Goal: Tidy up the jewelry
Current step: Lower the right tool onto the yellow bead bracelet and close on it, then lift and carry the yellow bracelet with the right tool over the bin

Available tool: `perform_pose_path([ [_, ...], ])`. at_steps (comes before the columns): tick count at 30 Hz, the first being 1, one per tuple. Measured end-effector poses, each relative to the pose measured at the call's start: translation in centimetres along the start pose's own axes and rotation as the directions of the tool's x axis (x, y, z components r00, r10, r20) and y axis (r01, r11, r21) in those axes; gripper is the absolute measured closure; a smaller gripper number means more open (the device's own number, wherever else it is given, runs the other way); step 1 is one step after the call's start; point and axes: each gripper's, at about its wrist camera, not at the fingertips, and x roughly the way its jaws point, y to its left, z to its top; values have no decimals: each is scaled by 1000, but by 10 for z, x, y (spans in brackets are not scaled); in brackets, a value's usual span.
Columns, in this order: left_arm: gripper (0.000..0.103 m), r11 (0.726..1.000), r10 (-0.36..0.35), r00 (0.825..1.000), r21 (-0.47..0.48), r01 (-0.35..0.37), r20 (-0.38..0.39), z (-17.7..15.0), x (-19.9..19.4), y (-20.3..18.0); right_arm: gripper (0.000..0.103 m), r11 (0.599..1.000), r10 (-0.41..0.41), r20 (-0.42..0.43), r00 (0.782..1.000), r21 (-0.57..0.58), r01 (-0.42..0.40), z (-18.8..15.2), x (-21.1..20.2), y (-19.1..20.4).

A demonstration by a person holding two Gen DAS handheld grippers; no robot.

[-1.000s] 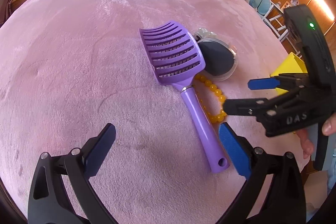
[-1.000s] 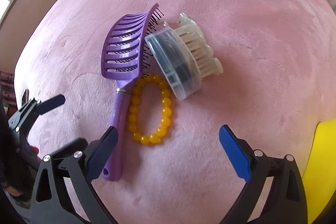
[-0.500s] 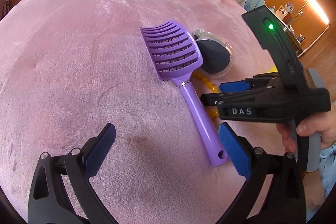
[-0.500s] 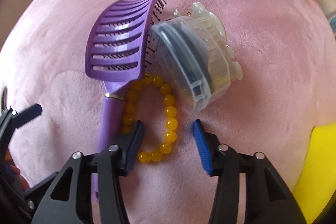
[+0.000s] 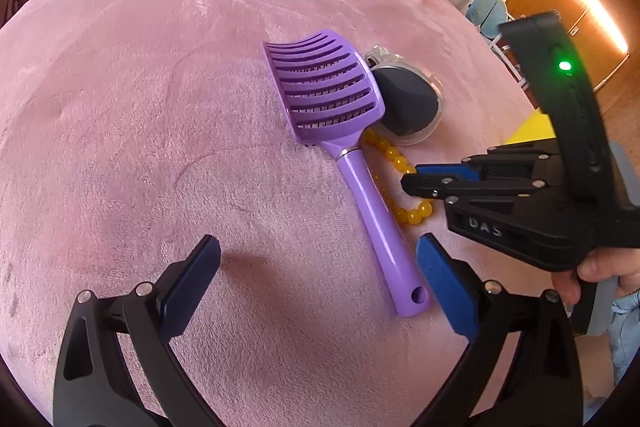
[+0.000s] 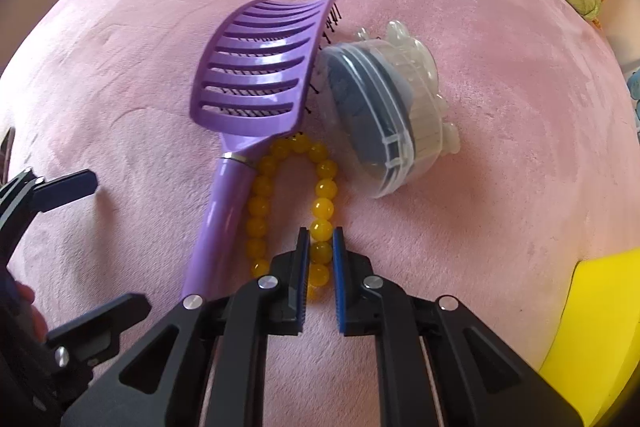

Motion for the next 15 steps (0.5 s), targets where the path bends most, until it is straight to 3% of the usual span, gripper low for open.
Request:
perform_pose_path([
  [7, 7, 1000, -2, 1000, -7, 2, 6, 2, -3, -6, 91, 999, 26, 55, 998, -37, -24, -10, -32, -3],
  [15, 7, 1000, -1, 1000, 28, 0, 11, 11, -6, -38, 91, 998, 61, 122, 991, -21, -59, -32, -80, -38],
])
